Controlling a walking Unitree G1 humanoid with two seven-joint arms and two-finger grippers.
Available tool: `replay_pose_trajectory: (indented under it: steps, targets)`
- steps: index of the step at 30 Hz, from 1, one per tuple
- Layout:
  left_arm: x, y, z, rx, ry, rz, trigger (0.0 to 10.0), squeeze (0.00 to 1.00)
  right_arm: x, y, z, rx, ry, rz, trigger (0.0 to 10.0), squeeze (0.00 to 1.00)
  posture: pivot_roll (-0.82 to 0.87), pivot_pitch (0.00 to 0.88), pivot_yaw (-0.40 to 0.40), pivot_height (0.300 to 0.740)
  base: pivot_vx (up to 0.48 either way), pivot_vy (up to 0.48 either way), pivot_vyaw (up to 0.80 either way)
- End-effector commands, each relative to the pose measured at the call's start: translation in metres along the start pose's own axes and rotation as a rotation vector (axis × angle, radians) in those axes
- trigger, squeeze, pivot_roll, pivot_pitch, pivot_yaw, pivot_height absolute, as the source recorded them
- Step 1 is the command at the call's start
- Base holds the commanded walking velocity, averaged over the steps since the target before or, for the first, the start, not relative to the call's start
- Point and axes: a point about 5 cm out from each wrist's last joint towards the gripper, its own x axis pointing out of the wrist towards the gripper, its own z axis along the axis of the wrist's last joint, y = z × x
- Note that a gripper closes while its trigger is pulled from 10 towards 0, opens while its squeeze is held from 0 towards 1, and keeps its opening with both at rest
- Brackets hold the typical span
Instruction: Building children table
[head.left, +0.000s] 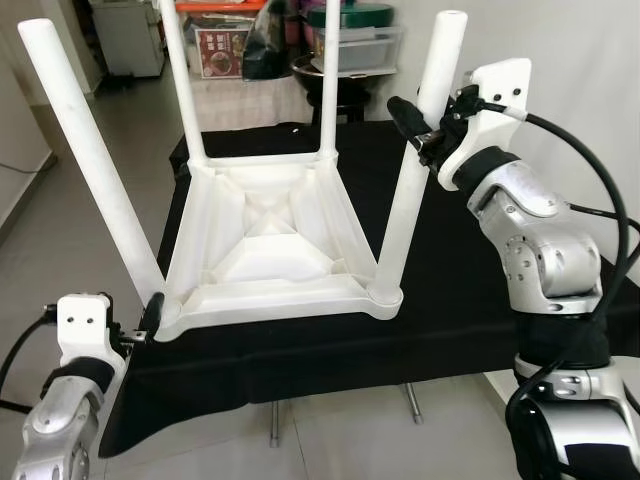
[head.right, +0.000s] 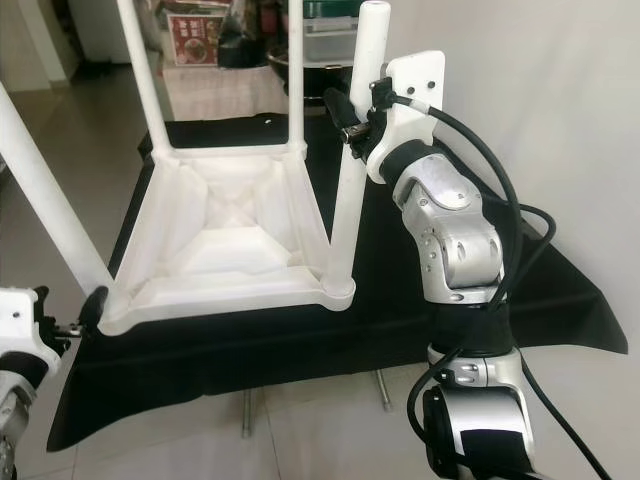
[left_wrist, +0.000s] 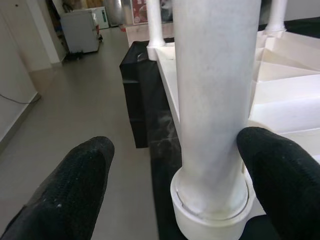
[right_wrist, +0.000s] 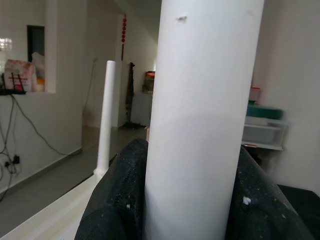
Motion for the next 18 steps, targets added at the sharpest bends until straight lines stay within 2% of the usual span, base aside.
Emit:
replay_pose_trajectory:
  steps: [1, 7, 8, 11, 13, 14, 17, 18]
  targets:
    - [-0.003, 0.034, -0.012, 0.014, 0.084, 0.138, 10.0, 0.0, -0.005, 0.003, -0.003, -0.034, 0.036, 0.035, 0.0, 0.0, -0.12, 0.127, -0.063, 0.74, 0.0, 0.0, 0.0]
    - [0.0, 0.041, -0.016, -0.004, 0.104, 0.121, 10.0, 0.0, -0.005, 0.006, -0.003, -0.031, 0.044, 0.056, 0.0, 0.0, -0.12, 0.141, -0.066, 0.74, 0.0, 0.0, 0.0]
    - [0.003, 0.04, -0.012, -0.011, 0.088, 0.095, 10.0, 0.0, -0.006, 0.007, -0.003, -0.029, 0.048, 0.067, 0.0, 0.0, -0.12, 0.171, -0.07, 0.74, 0.0, 0.0, 0.0]
    - [0.006, 0.04, -0.008, -0.012, 0.069, 0.072, 10.0, 0.0, -0.005, 0.009, -0.003, -0.027, 0.052, 0.076, 0.0, 0.0, -0.12, 0.176, -0.072, 0.74, 0.0, 0.0, 0.0]
    - [0.014, 0.037, 0.01, -0.014, 0.009, 0.023, 10.0, 0.0, -0.004, 0.015, -0.006, -0.017, 0.068, 0.101, 0.0, 0.0, -0.12, 0.212, -0.077, 0.74, 0.0, 0.0, 0.0]
    - [0.014, 0.037, 0.01, -0.014, 0.009, 0.023, 10.0, 0.0, -0.004, 0.015, -0.006, -0.017, 0.068, 0.101, 0.0, 0.0, -0.12, 0.212, -0.077, 0.74, 0.0, 0.0, 0.0]
    - [0.023, 0.033, 0.034, -0.01, -0.062, -0.029, 10.0, 0.0, -0.002, 0.024, -0.01, 0.001, 0.087, 0.137, 0.0, 0.0, -0.11, 0.256, -0.082, 0.74, 0.0, 0.0, 0.0]
    - [0.026, 0.028, 0.044, -0.021, -0.089, -0.073, 10.0, 0.0, 0.0, 0.027, -0.011, 0.008, 0.09, 0.151, 0.0, 0.0, -0.11, 0.265, -0.082, 0.74, 0.0, 0.0, 0.0]
